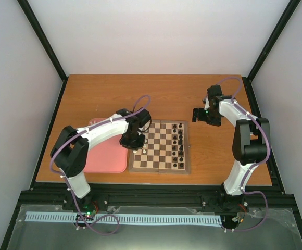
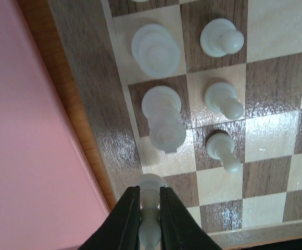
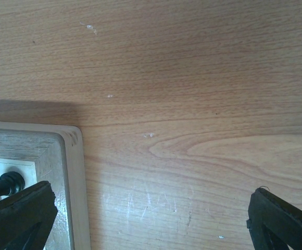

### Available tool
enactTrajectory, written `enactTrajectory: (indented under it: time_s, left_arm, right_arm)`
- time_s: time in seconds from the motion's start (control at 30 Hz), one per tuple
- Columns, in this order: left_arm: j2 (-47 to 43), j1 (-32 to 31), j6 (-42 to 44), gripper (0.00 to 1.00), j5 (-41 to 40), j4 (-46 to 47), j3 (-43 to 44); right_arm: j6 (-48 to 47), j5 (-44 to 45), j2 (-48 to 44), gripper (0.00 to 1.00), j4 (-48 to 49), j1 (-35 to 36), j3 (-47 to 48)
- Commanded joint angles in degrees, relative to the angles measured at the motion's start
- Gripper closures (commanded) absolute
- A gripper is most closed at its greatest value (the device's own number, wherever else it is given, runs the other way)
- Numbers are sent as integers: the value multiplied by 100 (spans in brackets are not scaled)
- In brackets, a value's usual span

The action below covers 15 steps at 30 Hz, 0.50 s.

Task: Set up the chess pieces on the board
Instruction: Place the chess piece on the chessboard.

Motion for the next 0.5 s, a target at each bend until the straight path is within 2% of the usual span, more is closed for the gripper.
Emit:
enactTrajectory:
  time_s: [0.0,0.47]
  left_arm:
    - [159,-40,51,91,-115,176,259]
    - [439,-40,180,91,-23,155,409]
  right_arm:
    - [-8,64,-104,0,68,-45,-3]
    - [-26,80,-33,0,81,-52,-12]
